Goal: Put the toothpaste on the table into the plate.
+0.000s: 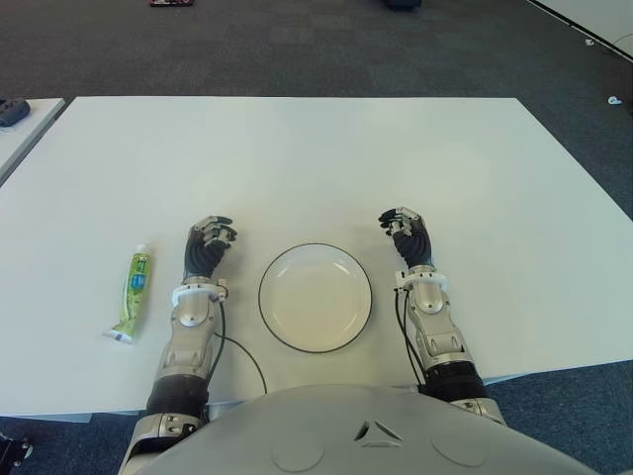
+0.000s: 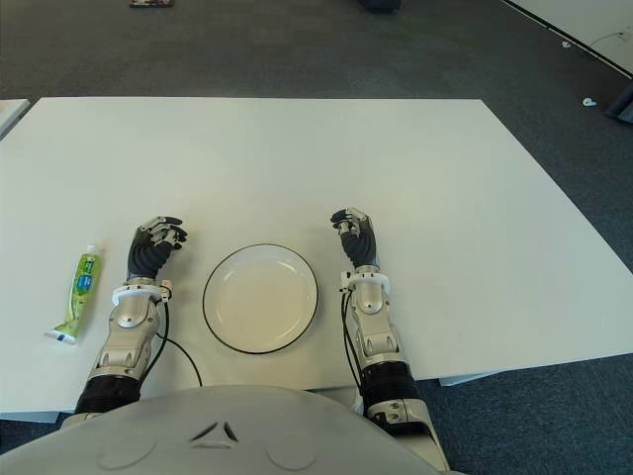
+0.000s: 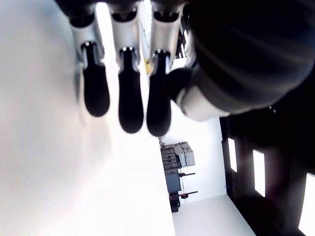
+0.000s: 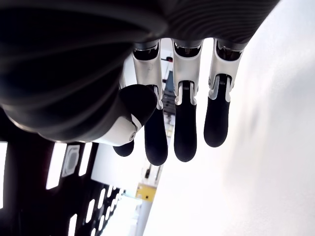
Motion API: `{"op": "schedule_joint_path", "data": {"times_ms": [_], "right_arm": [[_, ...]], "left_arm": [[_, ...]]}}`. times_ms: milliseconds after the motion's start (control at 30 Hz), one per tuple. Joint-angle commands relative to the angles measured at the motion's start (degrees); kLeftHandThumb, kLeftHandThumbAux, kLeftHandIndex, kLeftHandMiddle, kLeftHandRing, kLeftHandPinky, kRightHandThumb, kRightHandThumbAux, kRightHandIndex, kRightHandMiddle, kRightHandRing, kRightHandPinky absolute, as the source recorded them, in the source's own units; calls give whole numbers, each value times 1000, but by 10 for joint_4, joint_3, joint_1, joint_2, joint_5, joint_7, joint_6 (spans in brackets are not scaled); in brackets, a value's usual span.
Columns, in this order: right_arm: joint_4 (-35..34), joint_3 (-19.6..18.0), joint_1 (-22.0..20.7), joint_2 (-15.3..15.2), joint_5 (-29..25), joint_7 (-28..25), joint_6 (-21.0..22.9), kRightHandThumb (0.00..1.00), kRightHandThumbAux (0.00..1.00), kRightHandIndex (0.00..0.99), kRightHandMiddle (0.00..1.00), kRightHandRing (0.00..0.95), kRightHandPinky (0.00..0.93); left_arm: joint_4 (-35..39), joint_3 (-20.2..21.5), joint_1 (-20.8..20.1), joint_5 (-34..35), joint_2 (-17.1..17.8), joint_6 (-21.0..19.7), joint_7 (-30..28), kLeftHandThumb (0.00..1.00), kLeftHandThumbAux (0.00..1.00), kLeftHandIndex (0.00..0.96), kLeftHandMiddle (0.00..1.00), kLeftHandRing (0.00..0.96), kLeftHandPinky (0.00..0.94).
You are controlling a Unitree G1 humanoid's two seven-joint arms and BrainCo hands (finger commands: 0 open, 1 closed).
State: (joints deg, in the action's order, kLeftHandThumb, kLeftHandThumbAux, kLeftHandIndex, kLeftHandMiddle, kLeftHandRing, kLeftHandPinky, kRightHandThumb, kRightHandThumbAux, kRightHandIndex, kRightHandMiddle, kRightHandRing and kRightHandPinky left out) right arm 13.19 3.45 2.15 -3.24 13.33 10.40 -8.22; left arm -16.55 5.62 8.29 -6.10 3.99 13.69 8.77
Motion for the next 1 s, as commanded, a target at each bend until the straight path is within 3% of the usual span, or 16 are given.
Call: {"op": "schedule_joint_path", "data": {"times_ms": [33, 200, 367, 667, 867, 1000], "right_arm": [[4, 2, 2, 2, 3, 3, 4, 843, 689, 428, 456, 426, 434], [4, 2, 2, 3, 3, 4, 5, 843, 689, 429, 456, 428, 436], [5, 3, 2, 3, 4, 5, 6, 842, 689, 428, 456, 431, 440], [6, 4, 1, 3, 4, 4, 7, 843, 689, 430, 455, 427, 430], [7, 3, 0, 3, 2, 2, 7, 843, 689, 427, 456, 428, 434], [7, 3, 0, 3, -2, 0, 6, 842, 690, 426, 456, 430, 439]], "left_arm": [[-4, 1, 3, 4, 1, -1, -3, 706, 720, 430, 543, 536, 519], [-9, 5, 2, 7, 1, 10, 1, 706, 720, 430, 547, 542, 529], [-13, 14, 2, 18, 0, 50, 1, 706, 719, 430, 548, 540, 520], [114, 26, 70, 53, 4, 111, -25, 705, 718, 429, 534, 525, 505], [158, 37, 86, 6, 15, 171, -8, 701, 717, 426, 508, 503, 487], [236, 50, 117, -68, 24, 156, 9, 703, 713, 422, 475, 477, 469]]}}
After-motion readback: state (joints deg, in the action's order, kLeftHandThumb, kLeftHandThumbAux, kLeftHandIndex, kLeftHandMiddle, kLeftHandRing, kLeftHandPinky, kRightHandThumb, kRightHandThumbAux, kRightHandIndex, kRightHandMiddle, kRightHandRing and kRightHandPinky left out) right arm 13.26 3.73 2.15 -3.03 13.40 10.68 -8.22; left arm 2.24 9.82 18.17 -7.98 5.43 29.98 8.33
